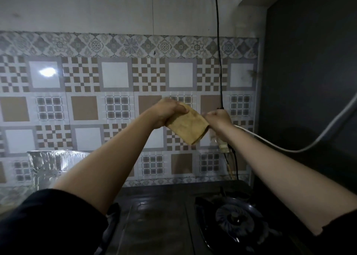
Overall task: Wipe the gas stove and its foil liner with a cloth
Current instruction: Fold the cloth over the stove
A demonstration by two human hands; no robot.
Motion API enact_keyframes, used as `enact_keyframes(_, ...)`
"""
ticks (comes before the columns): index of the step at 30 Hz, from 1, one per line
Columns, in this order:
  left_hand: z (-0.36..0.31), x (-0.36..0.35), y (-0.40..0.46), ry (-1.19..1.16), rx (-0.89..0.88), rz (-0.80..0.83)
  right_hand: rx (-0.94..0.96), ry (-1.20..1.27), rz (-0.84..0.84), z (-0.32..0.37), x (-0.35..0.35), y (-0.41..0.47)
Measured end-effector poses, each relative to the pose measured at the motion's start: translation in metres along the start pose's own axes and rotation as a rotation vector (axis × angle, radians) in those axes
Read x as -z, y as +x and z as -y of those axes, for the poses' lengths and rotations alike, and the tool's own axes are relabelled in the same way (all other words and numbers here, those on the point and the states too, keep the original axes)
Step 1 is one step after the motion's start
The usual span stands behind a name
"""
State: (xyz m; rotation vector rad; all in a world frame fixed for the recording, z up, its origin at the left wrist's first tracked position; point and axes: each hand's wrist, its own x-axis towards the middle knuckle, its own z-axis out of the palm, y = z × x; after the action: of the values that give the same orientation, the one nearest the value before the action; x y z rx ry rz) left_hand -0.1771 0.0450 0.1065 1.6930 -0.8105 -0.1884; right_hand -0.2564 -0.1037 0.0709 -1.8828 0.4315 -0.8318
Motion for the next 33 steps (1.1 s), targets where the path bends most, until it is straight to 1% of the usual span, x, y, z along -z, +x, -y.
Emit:
enact_keyframes(1, -0.001, -0.002, -0.003, -0.021, 0.003, -0.032, 0.07, 0.065, -0.099, -0.002, 0.001, -0.004)
enact_keyframes(2, -0.002, -0.003, -0.007, -0.038, 0.006, -0.069, 0.136, 0.137, -0.155, -0.003, 0.002, -0.01)
enact_keyframes(3, -0.002, -0.004, -0.01, -0.051, 0.011, -0.107, 0.2, 0.198, -0.156, -0.005, 0.003, -0.016)
enact_keyframes(5, 0.0, -0.004, -0.014, -0.06, 0.004, -0.161, 0.287, 0.234, -0.051, -0.008, 0.003, -0.025)
enact_keyframes(7, 0.001, -0.007, -0.021, -0.076, -0.011, -0.183, 0.322, 0.186, 0.088, -0.013, 0.002, -0.033)
enact_keyframes(8, 0.001, -0.008, -0.025, -0.075, -0.017, -0.193, 0.326, 0.156, 0.123, -0.016, 0.001, -0.036)
enact_keyframes(11, 0.001, -0.014, -0.036, 0.02, -0.028, -0.233, 0.309, 0.178, 0.111, -0.02, 0.003, -0.042)
enact_keyframes(14, 0.004, -0.019, -0.048, 0.079, -0.052, -0.263, 0.22, 0.306, 0.12, -0.018, 0.01, -0.05)
enact_keyframes(17, 0.004, -0.023, -0.066, 0.071, -0.041, -0.296, 0.066, 0.463, 0.156, -0.018, 0.014, -0.057)
enact_keyframes(19, 0.007, -0.025, -0.075, 0.055, -0.028, -0.31, 0.016, 0.506, 0.171, -0.021, 0.013, -0.06)
enact_keyframes(21, 0.011, -0.03, -0.087, 0.027, 0.004, -0.335, -0.052, 0.57, 0.225, -0.027, 0.011, -0.064)
enact_keyframes(24, 0.018, -0.037, -0.104, 0.013, 0.028, -0.398, -0.234, 0.694, 0.333, -0.036, 0.012, -0.074)
enact_keyframes(26, 0.023, -0.044, -0.115, 0.013, 0.044, -0.421, -0.379, 0.839, 0.41, -0.042, 0.015, -0.084)
enact_keyframes(28, 0.031, -0.052, -0.125, 0.003, 0.075, -0.437, -0.479, 1.073, 0.442, -0.05, 0.021, -0.097)
enact_keyframes(30, 0.04, -0.064, -0.134, -0.053, 0.104, -0.455, -0.512, 1.332, 0.463, -0.059, 0.023, -0.109)
enact_keyframes(31, 0.045, -0.069, -0.139, -0.086, 0.124, -0.467, -0.508, 1.407, 0.478, -0.063, 0.024, -0.116)
enact_keyframes(33, 0.053, -0.078, -0.149, -0.104, 0.15, -0.481, -0.494, 1.445, 0.518, -0.066, 0.02, -0.128)
